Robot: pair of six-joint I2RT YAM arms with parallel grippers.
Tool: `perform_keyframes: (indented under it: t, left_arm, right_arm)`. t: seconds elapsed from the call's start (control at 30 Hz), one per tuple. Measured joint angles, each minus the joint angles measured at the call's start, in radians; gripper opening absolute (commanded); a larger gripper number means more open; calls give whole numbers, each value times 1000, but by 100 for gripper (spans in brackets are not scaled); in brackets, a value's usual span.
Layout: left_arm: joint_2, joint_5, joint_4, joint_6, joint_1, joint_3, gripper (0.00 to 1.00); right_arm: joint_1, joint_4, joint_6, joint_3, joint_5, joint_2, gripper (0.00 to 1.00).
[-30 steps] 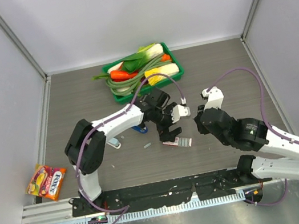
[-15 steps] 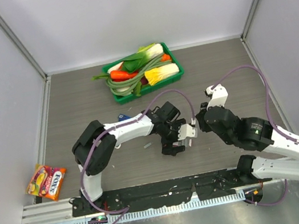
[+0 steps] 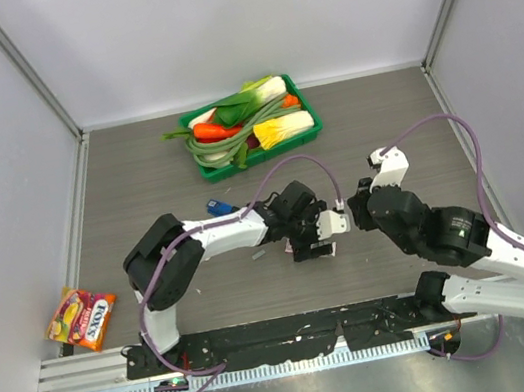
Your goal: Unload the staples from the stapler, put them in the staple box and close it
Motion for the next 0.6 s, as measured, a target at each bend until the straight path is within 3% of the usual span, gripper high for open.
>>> perform_keyframes:
  t: [0.3,0.4,0.53,0.6]
  left_arm:
    - [-41,-41,29,5,3,-54,75]
    - [-47,-45,21,5,6,-60,70]
    - [-48,-50,9,-8,9,-59,56]
    - [-49,-61,2,-27,10,-59,55]
  right_arm:
    - [0,-6,-2,22,1,10,6]
    - [0,-7,-3,25,1,15,6]
    - [0,-10,-4,26,1,15,6]
    - [0,-11,-5,26,1,16,6]
